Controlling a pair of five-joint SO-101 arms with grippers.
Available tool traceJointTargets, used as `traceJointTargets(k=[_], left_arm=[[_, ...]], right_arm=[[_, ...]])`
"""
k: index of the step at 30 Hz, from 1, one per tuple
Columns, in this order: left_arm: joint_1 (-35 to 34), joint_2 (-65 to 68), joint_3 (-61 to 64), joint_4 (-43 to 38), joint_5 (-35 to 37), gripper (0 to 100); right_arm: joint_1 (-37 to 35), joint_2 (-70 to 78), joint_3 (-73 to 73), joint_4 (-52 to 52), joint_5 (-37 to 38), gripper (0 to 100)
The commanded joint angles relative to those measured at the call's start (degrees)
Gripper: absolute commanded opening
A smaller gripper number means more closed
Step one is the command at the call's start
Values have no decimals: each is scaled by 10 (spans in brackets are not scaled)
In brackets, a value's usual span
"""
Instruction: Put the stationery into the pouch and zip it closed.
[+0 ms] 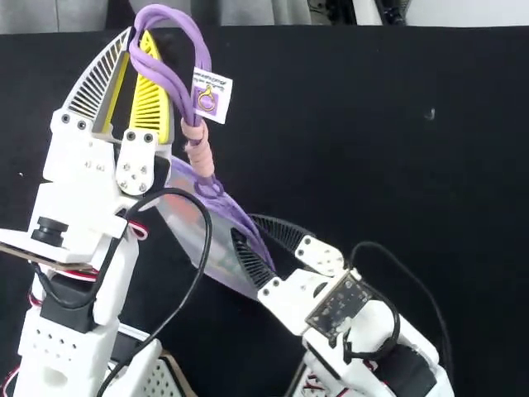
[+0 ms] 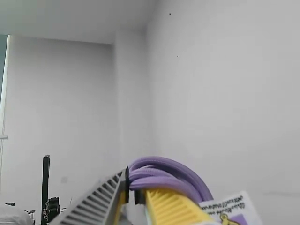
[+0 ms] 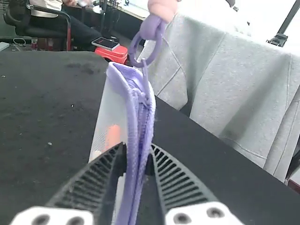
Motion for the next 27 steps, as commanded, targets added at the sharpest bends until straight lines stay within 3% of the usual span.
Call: traceJointTargets(k=[1, 6, 15, 27], left_arm=[[-15, -9, -6, -5, -8, 29], [-113, -9, -4, -5, -20, 29], [-294, -9, 1, 21, -20, 29], [-458, -8, -15, 17, -20, 29]], right_arm=[[29, -34, -22, 25, 1, 10], [84, -34, -27, 65, 1, 10], [88, -34, -52, 145, 6, 10], [129, -4, -46, 157, 19, 10]])
